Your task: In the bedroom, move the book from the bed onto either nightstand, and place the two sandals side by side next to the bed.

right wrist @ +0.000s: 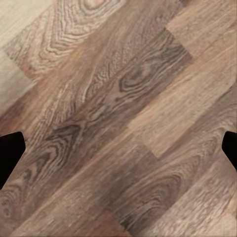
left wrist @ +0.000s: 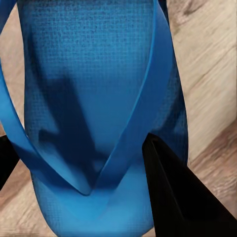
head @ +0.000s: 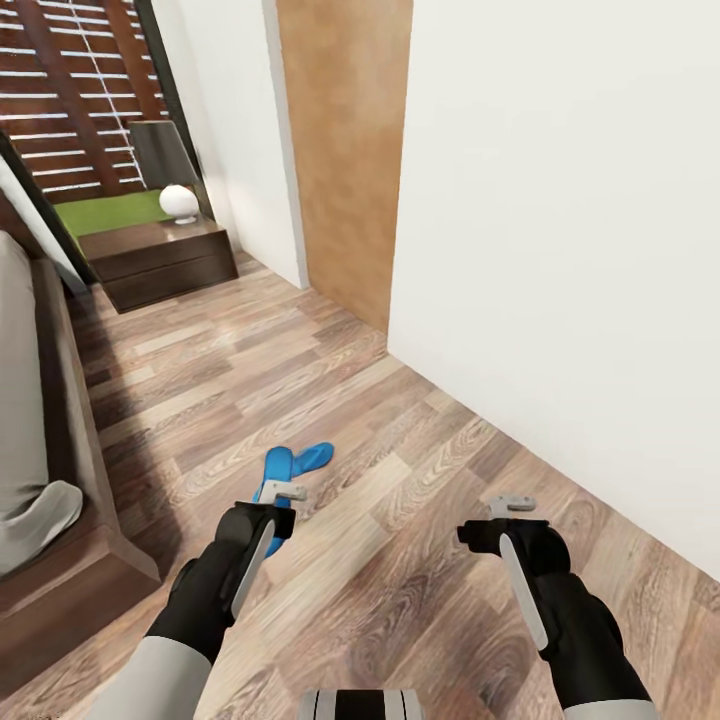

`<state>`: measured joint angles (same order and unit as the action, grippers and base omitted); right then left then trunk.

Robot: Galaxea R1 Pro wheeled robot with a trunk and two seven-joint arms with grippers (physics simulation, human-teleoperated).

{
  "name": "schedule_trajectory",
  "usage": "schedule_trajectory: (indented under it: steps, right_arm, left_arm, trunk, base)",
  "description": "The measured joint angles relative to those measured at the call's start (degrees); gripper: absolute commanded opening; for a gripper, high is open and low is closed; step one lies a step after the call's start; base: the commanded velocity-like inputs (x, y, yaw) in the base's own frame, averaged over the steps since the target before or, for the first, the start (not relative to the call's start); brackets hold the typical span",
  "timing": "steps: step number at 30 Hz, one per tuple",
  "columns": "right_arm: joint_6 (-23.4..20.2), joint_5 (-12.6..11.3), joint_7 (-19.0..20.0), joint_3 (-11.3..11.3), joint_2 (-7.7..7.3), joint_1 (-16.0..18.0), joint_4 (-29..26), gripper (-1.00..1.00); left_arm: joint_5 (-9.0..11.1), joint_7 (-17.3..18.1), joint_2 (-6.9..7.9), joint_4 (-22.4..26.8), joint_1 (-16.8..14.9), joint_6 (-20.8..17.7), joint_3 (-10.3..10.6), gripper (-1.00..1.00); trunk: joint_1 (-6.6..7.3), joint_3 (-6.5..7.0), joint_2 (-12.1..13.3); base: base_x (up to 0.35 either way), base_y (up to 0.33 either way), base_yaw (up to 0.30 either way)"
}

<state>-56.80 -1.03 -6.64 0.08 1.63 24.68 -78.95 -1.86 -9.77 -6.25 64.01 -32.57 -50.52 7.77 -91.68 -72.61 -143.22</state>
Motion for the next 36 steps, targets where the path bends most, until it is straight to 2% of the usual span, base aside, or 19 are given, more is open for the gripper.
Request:
schedule_trajectory:
  steps: [1, 2, 3, 4, 8, 17, 24, 26, 29, 36]
  right_arm:
    - [0.03, -0.02, 0.06, 0.0, 0.01, 0.0, 0.15, 1.0]
    - [0.08, -0.06, 0.15, 0.0, 0.03, 0.0, 0.51, 1.0]
    - [0.1, -0.04, 0.15, 0.0, 0.03, 0.0, 0.64, 1.0]
    - [0.13, -0.05, 0.16, 0.0, 0.08, 0.0, 0.72, 1.0]
    - [0.2, -0.05, 0.17, 0.0, 0.18, 0.0, 0.79, 1.0]
    - [0.2, -0.04, 0.17, 0.0, -0.01, 0.0, 0.64, 1.0]
    - [0.3, -0.06, 0.21, 0.0, -0.03, 0.0, 0.79, 1.0]
    - [0.35, -0.06, 0.25, 0.0, -0.03, 0.0, 0.83, 1.0]
    - [0.42, -0.12, 0.33, 0.0, -0.06, 0.0, 0.84, 1.0]
    - [0.47, -0.12, 0.34, 0.0, -0.06, 0.0, 0.85, 1.0]
  left_arm:
    - [0.03, 0.05, 0.0, 0.75, 0.03, 0.01, -0.01, -1.0]
    - [0.64, 0.49, 0.49, 7.75, 2.06, -0.28, -0.27, -1.0]
    - [0.17, 0.55, 0.68, 14.42, 3.57, -0.44, -0.39, -1.0]
    - [0.76, 0.67, 0.82, 17.68, 5.06, -0.48, -0.52, -1.0]
    - [1.39, 0.99, 1.03, 22.97, 7.61, -0.28, -0.81, -1.0]
    - [1.43, 0.94, 0.83, 23.83, 8.17, -0.15, -0.13, -1.0]
    - [1.4, 0.8, 0.9, 24.22, 8.33, 0.41, 0.51, -1.0]
    - [1.41, 0.76, 0.95, 24.45, 8.73, 1.98, 0.53, -1.0]
    - [1.4, 0.84, 1.06, 24.67, 9.8, 6.67, 0.03, -1.0]
    - [1.47, 0.81, 0.99, 24.55, 10.01, 7.48, -0.03, -1.0]
  trunk:
    - [0.0, 0.0, 0.0]
    - [-0.01, -0.01, 0.0]
    - [0.01, 0.0, -0.01]
    - [0.0, 0.0, 0.0]
    - [0.0, 0.0, 0.0]
    - [0.0, 0.0, 0.0]
    - [-0.02, 0.0, 0.0]
    - [-0.02, 0.0, 0.0]
    - [-0.03, 0.0, 0.0]
    - [-0.03, 0.0, 0.0]
  base:
    - [0.001, -0.005, 0.235]
    - [0.0, -0.003, 0.235]
    - [0.0, -0.002, 0.235]
    - [0.0, -0.002, 0.235]
    - [0.0, -0.001, 0.235]
    - [-0.006, -0.007, 0.237]
    - [-0.165, -0.177, 0.237]
    - [-0.211, -0.218, 0.237]
    - [-0.271, -0.17, 0.237]
    - [-0.289, -0.158, 0.237]
